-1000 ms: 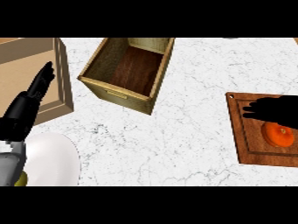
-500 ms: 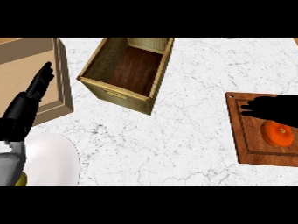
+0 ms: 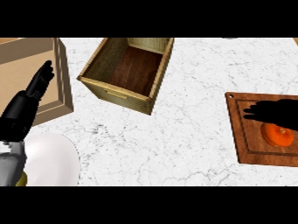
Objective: Pick the squash from the cutting board and place it in the basket
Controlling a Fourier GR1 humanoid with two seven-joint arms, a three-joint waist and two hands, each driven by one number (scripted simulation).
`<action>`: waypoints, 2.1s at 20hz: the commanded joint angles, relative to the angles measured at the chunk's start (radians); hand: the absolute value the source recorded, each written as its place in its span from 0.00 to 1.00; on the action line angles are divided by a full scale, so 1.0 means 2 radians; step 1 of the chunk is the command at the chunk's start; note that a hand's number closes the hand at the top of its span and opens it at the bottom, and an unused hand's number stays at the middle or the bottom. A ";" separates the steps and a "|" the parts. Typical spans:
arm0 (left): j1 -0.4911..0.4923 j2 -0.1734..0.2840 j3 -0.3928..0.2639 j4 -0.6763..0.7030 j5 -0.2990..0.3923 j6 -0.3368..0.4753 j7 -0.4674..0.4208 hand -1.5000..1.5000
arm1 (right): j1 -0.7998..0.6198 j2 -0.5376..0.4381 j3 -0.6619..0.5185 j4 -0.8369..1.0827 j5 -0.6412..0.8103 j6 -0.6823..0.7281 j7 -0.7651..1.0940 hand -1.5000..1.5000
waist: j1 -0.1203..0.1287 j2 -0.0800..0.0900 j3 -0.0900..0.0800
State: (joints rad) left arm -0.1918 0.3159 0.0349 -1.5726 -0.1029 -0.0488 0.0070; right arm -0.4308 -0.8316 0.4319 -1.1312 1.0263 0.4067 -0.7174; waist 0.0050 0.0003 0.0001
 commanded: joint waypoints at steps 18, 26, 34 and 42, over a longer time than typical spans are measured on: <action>-0.010 -0.023 0.026 0.052 -0.022 -0.013 -0.042 0.50 | -0.022 0.073 -0.040 0.112 0.087 -0.034 -0.056 1.00 | -0.001 0.001 0.000; -0.024 -0.010 0.035 0.019 -0.009 -0.038 0.001 0.50 | -0.020 0.116 -0.053 0.134 0.108 -0.111 -0.066 1.00 | 0.000 0.000 0.000; 0.006 -0.010 0.042 0.007 -0.012 -0.025 -0.004 0.50 | -0.069 0.140 -0.252 0.146 0.031 -0.058 0.288 1.00 | -0.019 -0.010 -0.002; -0.001 -0.014 0.039 0.010 -0.011 -0.028 0.005 0.50 | -0.172 0.230 -0.339 0.024 -0.018 -0.132 0.470 1.00 | -0.013 -0.009 -0.001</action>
State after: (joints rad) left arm -0.1875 0.2922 0.1116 -1.5520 -0.1323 -0.1008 -0.0048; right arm -0.6942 -0.4428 -0.1599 -0.9807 1.0485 0.2047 0.0869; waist -0.0192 -0.0156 -0.0025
